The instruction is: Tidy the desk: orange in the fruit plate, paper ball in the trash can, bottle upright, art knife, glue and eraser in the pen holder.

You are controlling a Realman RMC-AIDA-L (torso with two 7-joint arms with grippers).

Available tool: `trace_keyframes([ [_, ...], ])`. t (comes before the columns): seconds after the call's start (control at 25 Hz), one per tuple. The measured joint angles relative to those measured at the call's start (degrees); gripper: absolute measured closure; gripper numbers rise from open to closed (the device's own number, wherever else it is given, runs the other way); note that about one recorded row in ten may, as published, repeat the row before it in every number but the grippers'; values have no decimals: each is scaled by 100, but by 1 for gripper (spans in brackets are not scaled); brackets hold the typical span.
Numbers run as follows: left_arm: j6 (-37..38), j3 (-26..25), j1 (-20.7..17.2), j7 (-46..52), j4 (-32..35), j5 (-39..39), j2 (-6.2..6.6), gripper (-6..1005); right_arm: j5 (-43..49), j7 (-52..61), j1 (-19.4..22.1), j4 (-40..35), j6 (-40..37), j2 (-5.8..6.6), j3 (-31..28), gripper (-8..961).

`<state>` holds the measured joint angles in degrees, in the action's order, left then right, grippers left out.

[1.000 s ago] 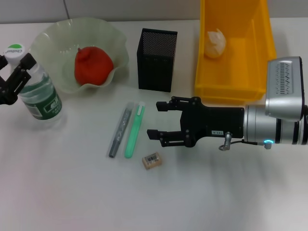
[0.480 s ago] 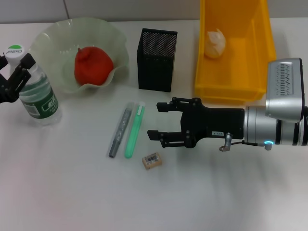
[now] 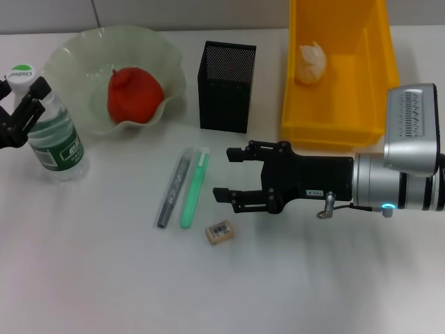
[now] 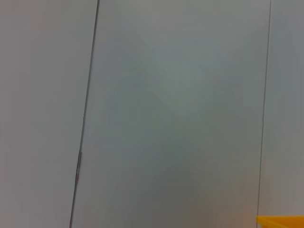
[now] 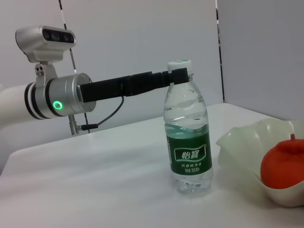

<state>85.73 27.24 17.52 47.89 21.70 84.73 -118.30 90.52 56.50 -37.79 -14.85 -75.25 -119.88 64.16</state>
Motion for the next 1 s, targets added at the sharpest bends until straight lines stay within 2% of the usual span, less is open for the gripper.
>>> trace_keyframes([
  [0.76,36,1,27,-184,-78,-6,-14,409,-9,27,-1,1,-17,0,-9,171],
  [1.0,66,-12,32,-182,-78,-30,-11,236,-10,28,-1,0,-24,0,-9,172],
])
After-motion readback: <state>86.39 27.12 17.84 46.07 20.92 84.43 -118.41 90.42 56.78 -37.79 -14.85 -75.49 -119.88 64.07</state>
